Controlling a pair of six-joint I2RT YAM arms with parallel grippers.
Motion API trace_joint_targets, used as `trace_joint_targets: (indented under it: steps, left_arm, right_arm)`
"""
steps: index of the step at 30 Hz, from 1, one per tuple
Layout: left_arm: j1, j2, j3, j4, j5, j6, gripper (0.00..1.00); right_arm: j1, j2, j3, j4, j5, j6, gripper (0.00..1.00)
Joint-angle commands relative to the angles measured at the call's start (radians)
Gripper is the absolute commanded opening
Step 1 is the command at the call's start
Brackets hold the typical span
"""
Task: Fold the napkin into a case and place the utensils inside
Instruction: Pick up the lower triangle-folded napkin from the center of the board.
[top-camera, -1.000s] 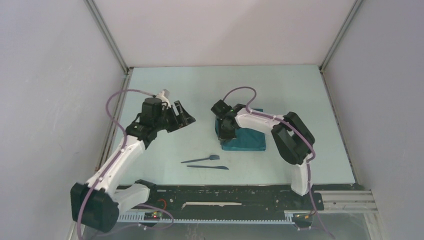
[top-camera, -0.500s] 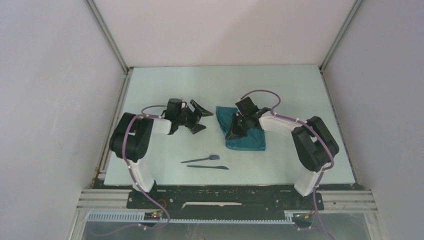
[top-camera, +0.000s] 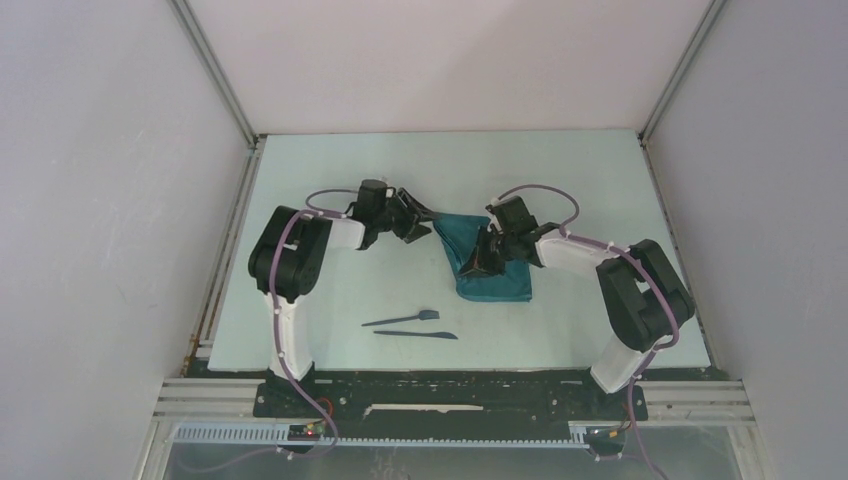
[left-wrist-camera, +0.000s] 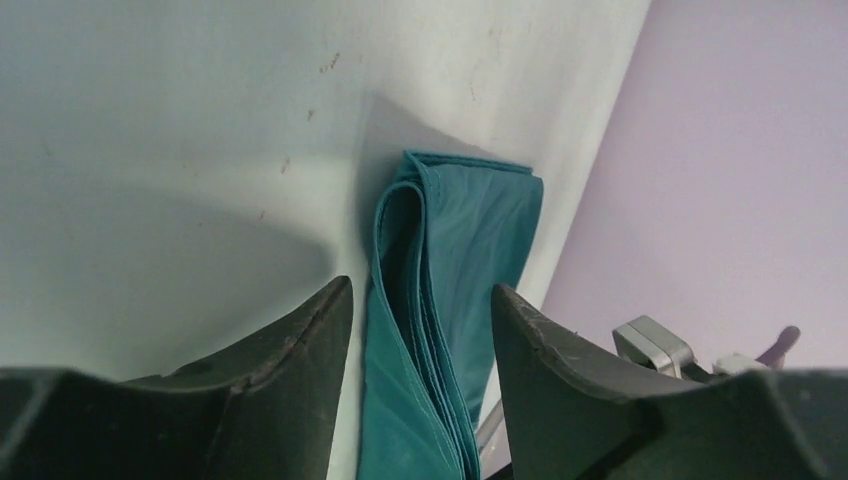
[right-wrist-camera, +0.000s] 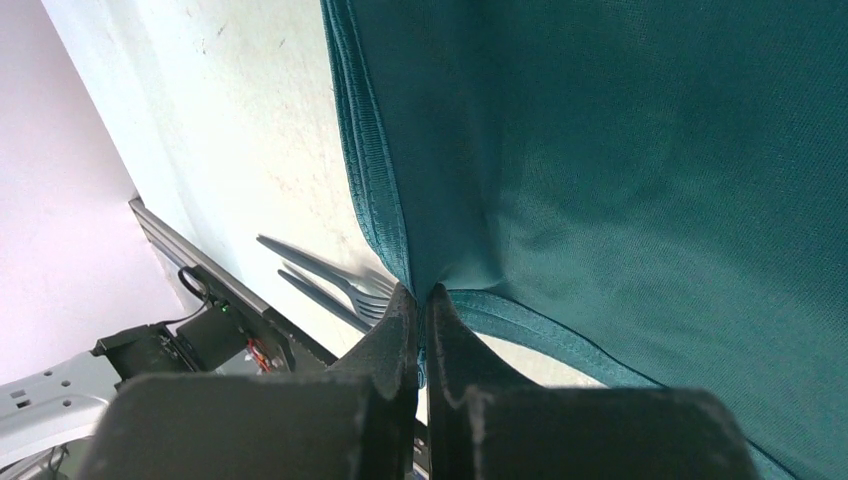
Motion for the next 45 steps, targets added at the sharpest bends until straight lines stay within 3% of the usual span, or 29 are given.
trace_joint_targets:
  steps: [1,4,9,16,20,25,31,33,45]
  left_arm:
    - [-0.013,-0.003,0.062,-0.135,-0.089,0.098,0.58]
    - [-0.024,0.019,0.088,-0.143,-0.092,0.098,0.57]
    - [-0.028,0.042,0.116,-0.144,-0.094,0.097,0.46]
    - [-0.04,0.048,0.162,-0.165,-0.097,0.109,0.39]
    - [-0.047,0.051,0.176,-0.176,-0.099,0.115,0.44]
    - [-0.052,0.05,0.193,-0.188,-0.104,0.125,0.27]
    - [-0.086,0.024,0.263,-0.3,-0.162,0.211,0.15]
    - [-0.098,0.029,0.286,-0.316,-0.167,0.216,0.06]
    - [-0.188,0.092,0.502,-0.559,-0.261,0.332,0.05]
  right_arm:
    - [-0.015,-0.046,-0.018,0.058,-0.034,0.006,0.0]
    - [-0.02,-0.051,-0.034,0.07,-0.039,0.009,0.0]
    - [-0.03,-0.06,-0.052,0.082,-0.049,0.007,0.0]
    - [-0.038,-0.063,-0.076,0.105,-0.062,0.01,0.0]
    - [-0.038,-0.062,-0.08,0.109,-0.067,0.008,0.0]
    - [-0.041,-0.069,-0.094,0.116,-0.066,0.014,0.0]
    - [-0.069,-0.07,-0.184,0.196,-0.11,0.074,0.0]
    - [-0.077,-0.059,-0.214,0.233,-0.125,0.086,0.0]
    - [-0.114,-0.005,-0.313,0.352,-0.184,0.11,0.0]
